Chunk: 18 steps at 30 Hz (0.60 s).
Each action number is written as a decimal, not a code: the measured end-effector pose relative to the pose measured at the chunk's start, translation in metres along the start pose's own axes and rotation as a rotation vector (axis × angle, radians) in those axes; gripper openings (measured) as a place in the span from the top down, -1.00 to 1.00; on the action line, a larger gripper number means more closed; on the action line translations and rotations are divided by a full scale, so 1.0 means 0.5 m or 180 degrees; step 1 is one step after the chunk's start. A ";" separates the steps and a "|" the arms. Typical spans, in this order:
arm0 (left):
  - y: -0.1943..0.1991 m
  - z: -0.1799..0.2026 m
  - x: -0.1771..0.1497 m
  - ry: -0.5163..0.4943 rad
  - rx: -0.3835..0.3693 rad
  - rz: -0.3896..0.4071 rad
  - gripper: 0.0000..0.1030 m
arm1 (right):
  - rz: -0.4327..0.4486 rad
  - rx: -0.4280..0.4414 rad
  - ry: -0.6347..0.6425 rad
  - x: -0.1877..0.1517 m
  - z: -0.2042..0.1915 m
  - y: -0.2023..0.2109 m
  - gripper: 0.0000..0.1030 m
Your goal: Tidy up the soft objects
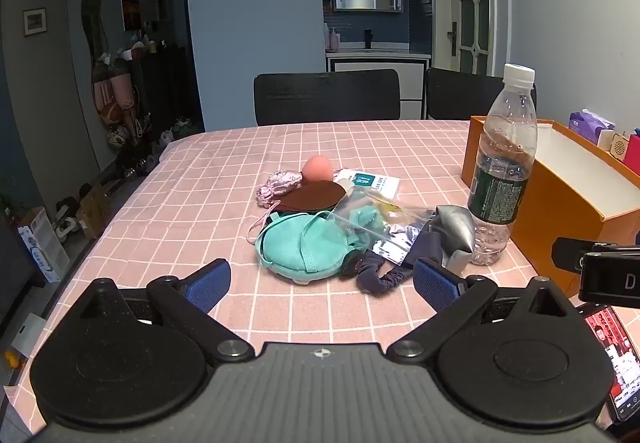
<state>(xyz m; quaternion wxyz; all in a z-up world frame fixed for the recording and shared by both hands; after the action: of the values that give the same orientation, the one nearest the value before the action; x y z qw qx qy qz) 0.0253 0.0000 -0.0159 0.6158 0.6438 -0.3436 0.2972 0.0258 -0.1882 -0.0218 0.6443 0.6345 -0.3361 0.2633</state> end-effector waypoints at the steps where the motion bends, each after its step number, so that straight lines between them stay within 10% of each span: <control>1: 0.000 0.000 0.000 0.0002 -0.0007 -0.0003 -1.00 | 0.0005 0.0003 0.0002 0.000 -0.001 0.000 -0.95; 18: 0.000 -0.001 -0.003 -0.0015 -0.0063 -0.0034 -1.00 | -0.0003 0.0051 -0.0045 -0.004 -0.004 0.000 -0.95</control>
<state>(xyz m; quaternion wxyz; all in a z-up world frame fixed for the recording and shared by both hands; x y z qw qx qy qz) 0.0243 0.0004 -0.0170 0.6228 0.6402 -0.3446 0.2890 0.0245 -0.1863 -0.0233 0.6369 0.6417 -0.3382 0.2612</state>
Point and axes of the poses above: each gripper's, at about its wrist camera, not at the fingertips, and y roughly against the way its jaws point, z to its right, x to its top, the point moved 3 cm from there along -y, roughly the way its jaws point, and after that the axes turned 4 degrees about -z, right-handed, at the moved point
